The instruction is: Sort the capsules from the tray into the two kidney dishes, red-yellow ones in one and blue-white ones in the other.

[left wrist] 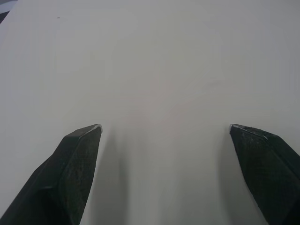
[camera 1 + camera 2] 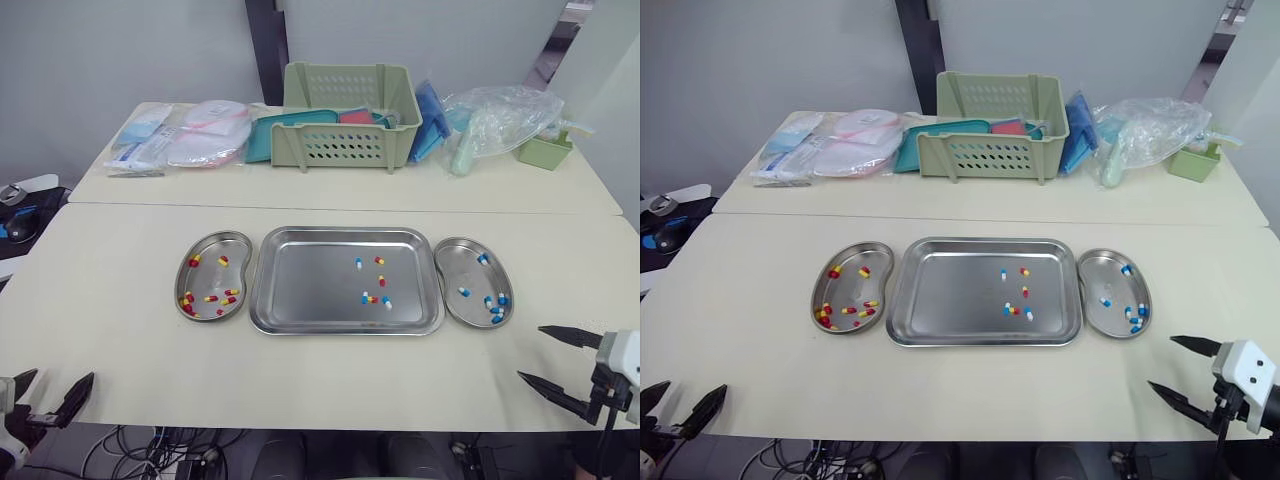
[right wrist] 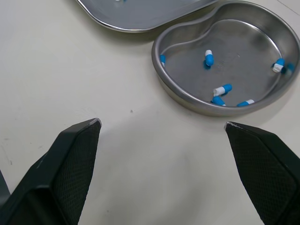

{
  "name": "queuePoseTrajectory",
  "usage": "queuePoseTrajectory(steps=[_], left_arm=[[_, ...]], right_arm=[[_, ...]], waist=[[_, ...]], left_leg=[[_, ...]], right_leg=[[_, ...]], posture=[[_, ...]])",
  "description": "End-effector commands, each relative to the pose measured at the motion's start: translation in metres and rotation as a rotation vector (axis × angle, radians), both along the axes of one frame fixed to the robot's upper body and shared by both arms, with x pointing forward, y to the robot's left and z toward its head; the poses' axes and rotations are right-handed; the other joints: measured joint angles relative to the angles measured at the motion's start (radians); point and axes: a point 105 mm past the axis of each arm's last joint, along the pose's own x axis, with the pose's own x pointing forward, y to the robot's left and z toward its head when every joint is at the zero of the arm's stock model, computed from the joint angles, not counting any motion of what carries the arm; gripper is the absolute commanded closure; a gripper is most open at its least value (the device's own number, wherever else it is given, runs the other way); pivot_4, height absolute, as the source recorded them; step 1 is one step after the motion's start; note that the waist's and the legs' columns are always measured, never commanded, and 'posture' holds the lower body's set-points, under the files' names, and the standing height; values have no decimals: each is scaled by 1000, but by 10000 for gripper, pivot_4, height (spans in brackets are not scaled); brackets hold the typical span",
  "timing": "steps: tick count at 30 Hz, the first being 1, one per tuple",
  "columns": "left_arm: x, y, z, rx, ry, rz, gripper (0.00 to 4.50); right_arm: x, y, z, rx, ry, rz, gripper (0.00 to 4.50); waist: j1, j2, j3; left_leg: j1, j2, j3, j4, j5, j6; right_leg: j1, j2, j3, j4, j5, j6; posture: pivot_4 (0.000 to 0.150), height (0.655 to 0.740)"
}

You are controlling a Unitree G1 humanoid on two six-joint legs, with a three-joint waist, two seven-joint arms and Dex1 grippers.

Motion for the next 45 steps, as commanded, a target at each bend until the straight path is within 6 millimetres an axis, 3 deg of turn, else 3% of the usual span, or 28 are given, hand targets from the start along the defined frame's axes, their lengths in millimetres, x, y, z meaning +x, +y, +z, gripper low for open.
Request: queuePoseTrajectory(steps=[1, 10, 23, 27, 37, 41, 45], left_arm=[[0, 6, 7, 32, -3, -1, 0], [4, -2, 6, 19, -5, -32, 0], [3, -11, 8, 16, -3, -72, 0], [8, -40, 14, -8, -5, -230, 0], [30, -167, 31, -91, -115, -786, 0], [37, -191, 32, -113, -165, -886, 0], [43, -203, 32, -128, -189, -925, 0]], right_arm=[[0, 5, 8, -11, -19, 28, 258], [-2, 6, 3, -34, -41, 42, 258], [-1, 35, 6, 14, -82, 112, 258], [-1, 35, 5, 15, -80, 110, 258], [-12, 19, -3, -7, -27, 65, 258], [-15, 14, -5, -16, -18, 47, 258], [-18, 12, -6, -20, -15, 39, 258]], waist=[[0, 0, 0], [0, 0, 0], [0, -1, -1], [0, -2, -1], [3, -2, -2], [1, -1, -3], [1, 0, -3]], left_leg=[[0, 0, 0, 0, 0, 0], [0, 0, 0, 0, 0, 0], [0, 0, 0, 0, 0, 0], [0, 0, 0, 0, 0, 0], [0, 0, 0, 1, 0, 0], [0, 0, 1, 1, 0, 0], [0, 0, 1, 1, 0, 0]], right_leg=[[0, 0, 0, 0, 0, 0], [0, 0, 0, 0, 0, 0], [0, 0, 0, 0, 0, 0], [0, 0, 0, 0, 0, 0], [1, 0, 0, 0, 0, 0], [1, 0, 0, 0, 0, 0], [0, 0, 0, 0, 0, 0]], posture=[[1500, 7400], [1500, 7400], [1500, 7400], [1500, 7400], [1500, 7400], [1500, 7400], [1500, 7400]])
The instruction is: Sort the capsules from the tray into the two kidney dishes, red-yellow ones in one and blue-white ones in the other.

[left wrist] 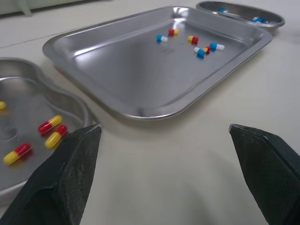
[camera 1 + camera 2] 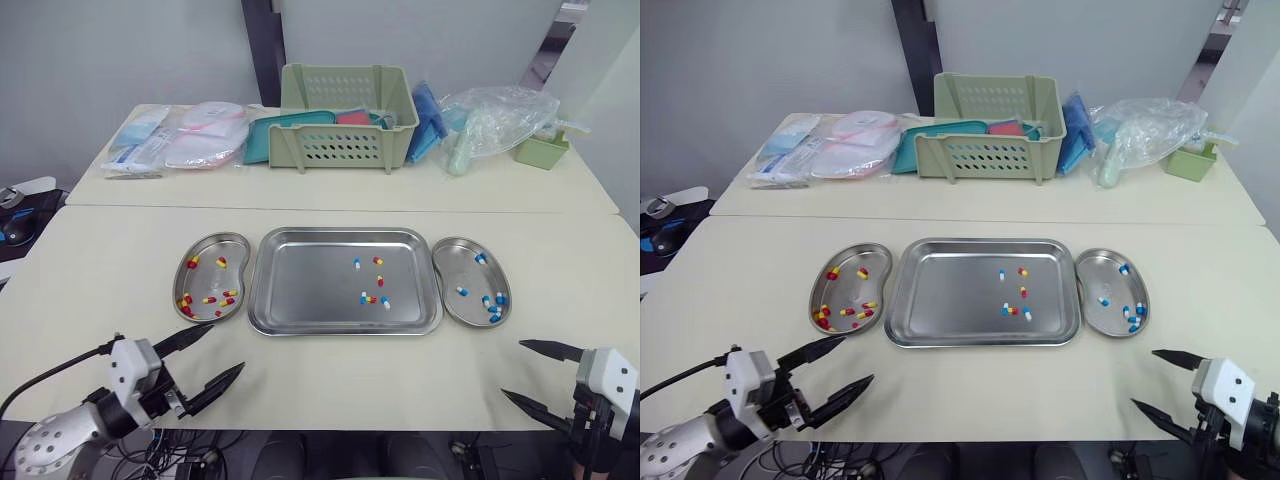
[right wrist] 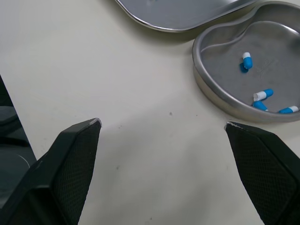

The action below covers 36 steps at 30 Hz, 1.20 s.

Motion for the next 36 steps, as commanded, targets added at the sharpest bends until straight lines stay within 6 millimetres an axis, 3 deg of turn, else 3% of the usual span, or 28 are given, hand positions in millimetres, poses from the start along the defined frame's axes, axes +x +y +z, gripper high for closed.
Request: queuePoseTrajectory(steps=[1, 12, 17, 36], left_arm=[[2, -9, 6, 2, -46, -41, 0], [10, -11, 0, 1, -59, -62, 0], [9, -16, 0, -17, -73, -87, 0], [10, -39, 0, -61, -156, -220, 0]], right_arm=[[0, -4, 10, -11, -46, -11, 258], [-1, -5, 16, -18, -59, -13, 258], [3, 3, 28, 4, -82, 29, 258], [14, 25, 43, -16, -125, 175, 258]], waist=[[0, 0, 0], [1, 1, -1], [0, 2, -1], [2, 3, -2]], left_leg=[[0, 0, 0, 0, 0, 0], [0, 0, 0, 0, 0, 0], [0, 0, 0, 0, 0, 0], [0, 0, -1, 1, 0, 0]], right_leg=[[0, 0, 0, 0, 0, 0], [0, 0, 0, 0, 0, 0], [0, 0, 0, 0, 0, 0], [0, 0, 0, 0, 0, 0]], posture=[[1500, 7400], [1500, 7400], [1500, 7400], [1500, 7400]])
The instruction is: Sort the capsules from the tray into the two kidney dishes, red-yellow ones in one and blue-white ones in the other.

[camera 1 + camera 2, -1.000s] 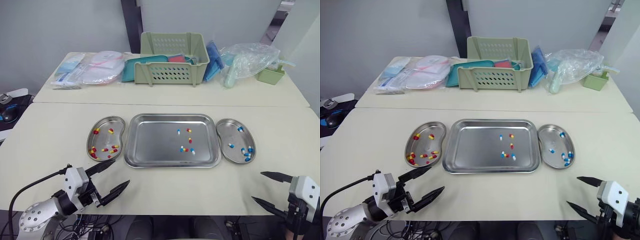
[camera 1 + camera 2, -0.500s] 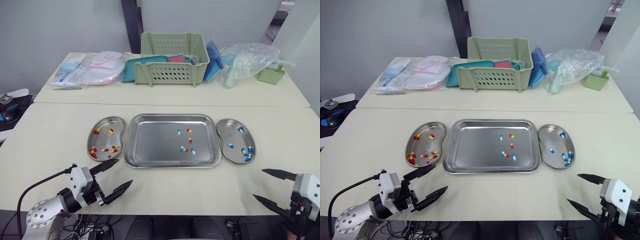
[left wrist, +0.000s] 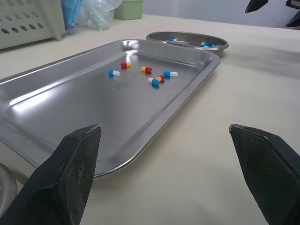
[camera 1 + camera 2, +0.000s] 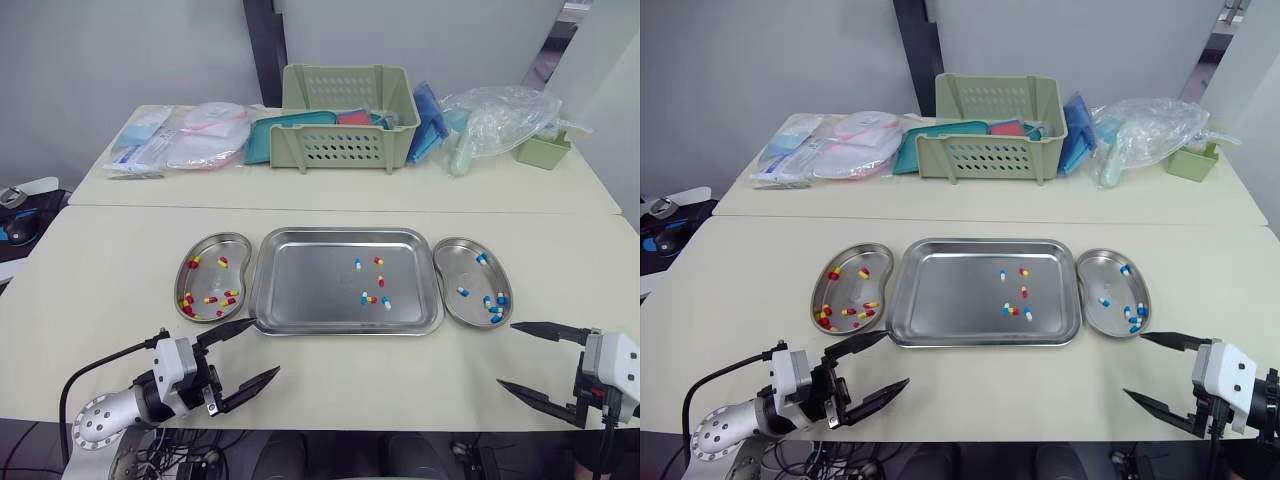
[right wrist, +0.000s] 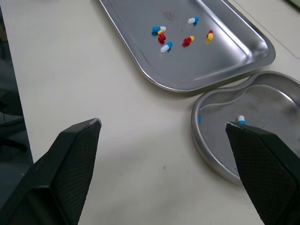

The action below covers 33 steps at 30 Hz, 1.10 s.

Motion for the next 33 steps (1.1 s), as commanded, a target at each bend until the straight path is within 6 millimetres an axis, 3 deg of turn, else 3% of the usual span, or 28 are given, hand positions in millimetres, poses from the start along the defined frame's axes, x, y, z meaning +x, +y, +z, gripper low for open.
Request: queuePoseTrajectory(steps=[1, 5, 16, 19, 24, 29, 33], left_arm=[[1, -5, 3, -16, -28, -12, 0], [1, -9, 4, -20, -32, -20, 0], [4, -16, 4, -25, -37, -34, 0], [4, -18, 3, -27, -35, -44, 0], [4, -20, 4, -27, -35, -50, 0], [5, -20, 3, -23, -35, -53, 0], [6, -19, 4, -18, -38, -54, 0]], right_arm=[[3, 5, 5, -9, -20, 31, 258], [11, 16, 13, 21, -19, 59, 258], [70, 83, 25, 29, 19, 114, 258], [88, 100, 17, -40, 32, 145, 6369], [104, 131, 12, -98, 33, 213, 21882], [116, 165, 13, -141, 47, 255, 21882], [123, 176, 10, -173, 82, 243, 21882]], waist=[[0, 0, 0], [-3, 0, 0], [-2, 1, 0], [-2, 1, 0], [-3, 1, 0], [-4, 2, 0], [-4, 2, 0]], left_leg=[[0, 0, 0, 0, 0, 0], [0, 0, 0, 0, 0, 0], [0, 0, -1, 1, 0, 0], [-1, 0, -1, 1, 0, 0], [-1, 0, -2, 0, 0, 0], [-1, 0, -2, 0, 0, 0], [-2, 0, -2, 1, 0, 0]], right_leg=[[0, 0, 0, 0, 0, 0], [0, 0, 0, 0, 0, 0], [-1, 0, 0, 1, 0, 0], [-2, 0, -1, 0, 0, 0], [-2, 0, -1, 0, 0, 0], [-3, 0, -1, 1, 0, 0], [-4, 0, 0, 1, 0, 0]], posture=[[1500, 7400], [1500, 7400], [1500, 7400], [1500, 7400], [1500, 7400], [1500, 7400], [1500, 7400]])
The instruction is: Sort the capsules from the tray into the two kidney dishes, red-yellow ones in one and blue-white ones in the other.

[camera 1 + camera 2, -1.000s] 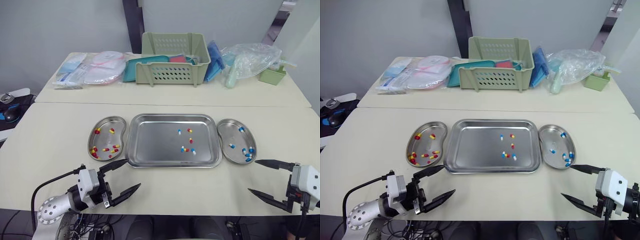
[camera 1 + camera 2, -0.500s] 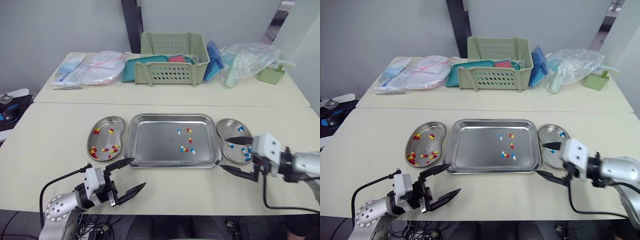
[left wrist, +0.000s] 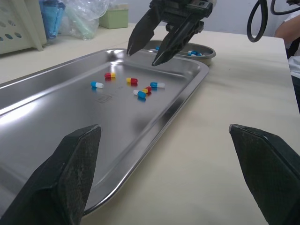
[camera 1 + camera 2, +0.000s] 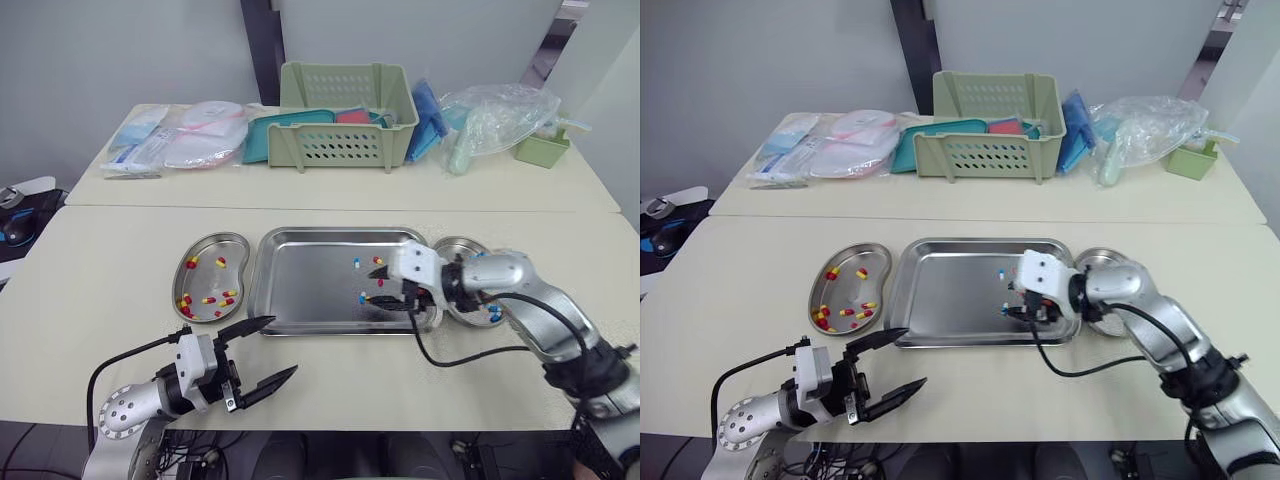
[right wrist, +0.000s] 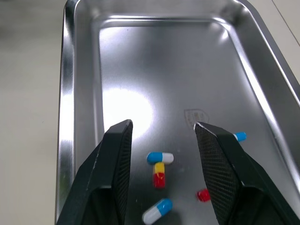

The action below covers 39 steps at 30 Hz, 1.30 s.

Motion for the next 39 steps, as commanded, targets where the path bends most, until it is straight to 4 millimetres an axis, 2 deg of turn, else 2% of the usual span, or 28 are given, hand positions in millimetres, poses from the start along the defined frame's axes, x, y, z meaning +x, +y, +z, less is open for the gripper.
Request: queuePoseTrajectory(steps=[1, 20, 31, 32, 36, 37, 39], left_arm=[[0, 0, 5, 1, -28, -2, 0], [-1, 1, 2, 9, -24, 2, 0], [-1, 0, 1, 4, -20, 10, 0], [-1, 0, 1, 4, -20, 10, 0], [-2, 0, 0, 3, -17, 12, 0], [-2, -1, 0, 3, -17, 13, 0], [-2, -1, 0, 2, -16, 14, 0]], right_arm=[[4, 4, 2, -28, 7, -17, 21882], [16, 3, -26, -91, 96, -123, 21882], [16, -2, -36, -113, 96, -135, 21882], [15, -2, -37, -115, 96, -132, 26234], [14, 0, -37, -115, 85, -117, 36267], [14, 1, -35, -112, 78, -108, 38097], [13, 4, -33, -106, 67, -96, 38839]], waist=[[2, 0, 0], [-1, 1, 0], [-1, 1, 0], [-1, 1, 0], [-1, 1, 0], [-1, 1, 0], [-1, 1, 0]], left_leg=[[0, 0, 0, 0, 0, 0], [0, 0, 0, 0, 0, 0], [0, 0, 0, 0, 0, 0], [0, 0, 0, 0, 0, 0], [0, 0, 0, 0, 0, 0], [0, 0, 0, 0, 0, 0], [0, 0, 0, 0, 0, 0]], right_leg=[[0, 0, 0, 0, 0, 0], [-1, 0, 0, 0, 0, 0], [-1, 0, 0, 0, 0, 0], [-1, 0, 0, 0, 0, 0], [-1, 0, 0, 0, 0, 0], [-1, 0, 0, 0, 0, 0], [-1, 0, 0, 0, 0, 0]], posture=[[1500, 7400], [1500, 7400], [1500, 7400], [1500, 7400], [1500, 7400], [1500, 7400], [1500, 7400]])
